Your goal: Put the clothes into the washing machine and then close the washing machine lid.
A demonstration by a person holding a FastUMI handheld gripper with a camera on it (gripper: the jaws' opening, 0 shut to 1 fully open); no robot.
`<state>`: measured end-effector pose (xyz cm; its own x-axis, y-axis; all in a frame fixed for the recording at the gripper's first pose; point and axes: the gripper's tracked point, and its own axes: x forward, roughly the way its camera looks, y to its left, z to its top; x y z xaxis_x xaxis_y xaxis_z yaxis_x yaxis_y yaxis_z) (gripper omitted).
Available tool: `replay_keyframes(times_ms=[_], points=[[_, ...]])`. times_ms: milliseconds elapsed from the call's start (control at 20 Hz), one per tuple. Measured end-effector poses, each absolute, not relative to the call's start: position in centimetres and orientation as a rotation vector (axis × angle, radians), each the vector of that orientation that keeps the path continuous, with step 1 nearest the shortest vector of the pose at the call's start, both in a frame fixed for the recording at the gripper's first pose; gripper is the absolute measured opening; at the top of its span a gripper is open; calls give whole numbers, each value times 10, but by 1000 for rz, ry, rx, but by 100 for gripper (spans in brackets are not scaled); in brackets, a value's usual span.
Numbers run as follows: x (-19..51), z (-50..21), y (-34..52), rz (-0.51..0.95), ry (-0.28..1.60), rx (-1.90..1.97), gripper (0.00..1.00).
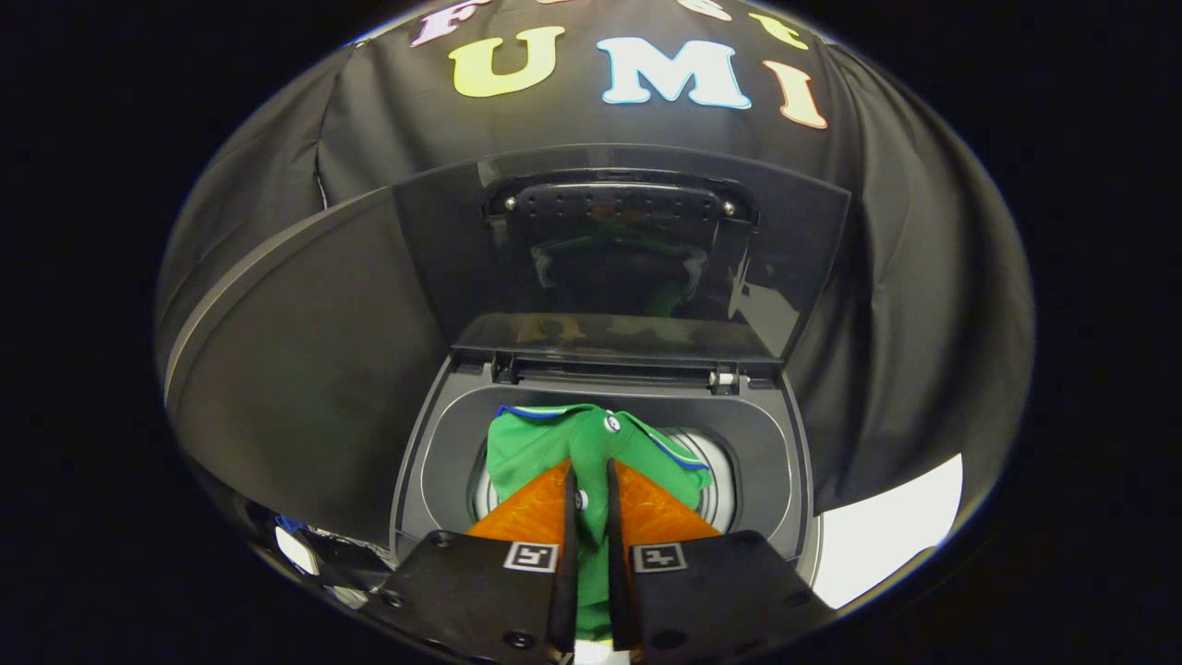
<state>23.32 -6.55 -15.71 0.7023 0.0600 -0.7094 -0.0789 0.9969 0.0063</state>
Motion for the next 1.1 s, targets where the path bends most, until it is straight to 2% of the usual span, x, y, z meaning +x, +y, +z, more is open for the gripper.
replay_keyframes(times_ms=[100,400,900,1100], points=[[226,-152,-65,80,774,-21,25],[233,-134,-68,68,714,-32,97],[296,-25,-64,69,379,-21,97],[327,1,-66,56,302,-24,97]])
